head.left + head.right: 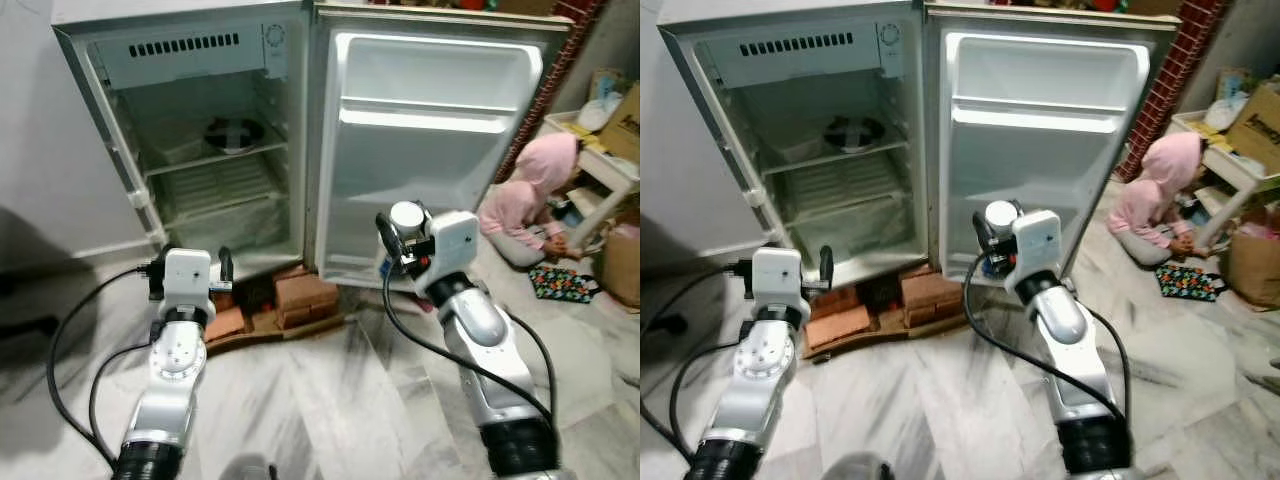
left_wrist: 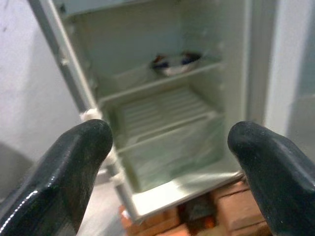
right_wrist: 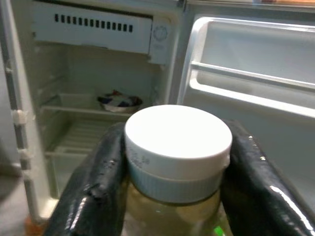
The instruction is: Restocking fridge
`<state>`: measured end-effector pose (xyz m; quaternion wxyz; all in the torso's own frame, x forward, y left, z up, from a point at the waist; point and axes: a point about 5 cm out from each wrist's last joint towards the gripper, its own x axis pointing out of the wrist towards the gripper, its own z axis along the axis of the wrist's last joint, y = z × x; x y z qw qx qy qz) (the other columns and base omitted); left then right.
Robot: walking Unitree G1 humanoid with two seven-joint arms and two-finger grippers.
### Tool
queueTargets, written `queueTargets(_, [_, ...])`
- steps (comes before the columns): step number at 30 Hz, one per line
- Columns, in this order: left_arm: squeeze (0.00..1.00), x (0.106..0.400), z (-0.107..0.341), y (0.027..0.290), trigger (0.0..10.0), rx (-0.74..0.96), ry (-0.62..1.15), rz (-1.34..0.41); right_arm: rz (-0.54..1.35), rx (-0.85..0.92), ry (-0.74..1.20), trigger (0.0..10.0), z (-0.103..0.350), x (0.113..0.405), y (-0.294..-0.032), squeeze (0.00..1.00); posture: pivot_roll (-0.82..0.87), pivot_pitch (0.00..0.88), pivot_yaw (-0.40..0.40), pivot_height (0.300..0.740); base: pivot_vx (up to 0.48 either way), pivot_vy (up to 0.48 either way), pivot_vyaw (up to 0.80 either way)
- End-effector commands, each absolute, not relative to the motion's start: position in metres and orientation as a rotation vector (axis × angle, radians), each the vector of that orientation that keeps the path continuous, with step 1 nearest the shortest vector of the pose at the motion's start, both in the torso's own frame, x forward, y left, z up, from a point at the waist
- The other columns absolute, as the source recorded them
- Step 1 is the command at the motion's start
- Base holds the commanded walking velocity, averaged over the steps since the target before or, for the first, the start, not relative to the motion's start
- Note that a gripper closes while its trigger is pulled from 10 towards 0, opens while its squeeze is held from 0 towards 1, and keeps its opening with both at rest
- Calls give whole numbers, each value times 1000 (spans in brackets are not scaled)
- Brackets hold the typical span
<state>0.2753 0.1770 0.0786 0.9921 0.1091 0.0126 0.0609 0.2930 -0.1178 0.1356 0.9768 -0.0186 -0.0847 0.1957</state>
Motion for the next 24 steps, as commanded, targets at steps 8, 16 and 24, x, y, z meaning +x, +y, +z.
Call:
queueTargets(8, [0,276,79,177,10000,240,32,133,414,-60,-218,10000,144,293,-118,0,92,20,-34,740,324,-348,0])
queueTargets(16, [0,276,78,181,10000,244,41,152,440,-59,-225,10000,144,291,-114,0,92,21,-33,740,446,-62,473])
queueTargets(24, [0,276,77,181,10000,242,45,155,452,-62,-230,10000,145,290,-114,0,91,23,-35,740,480,0,800])
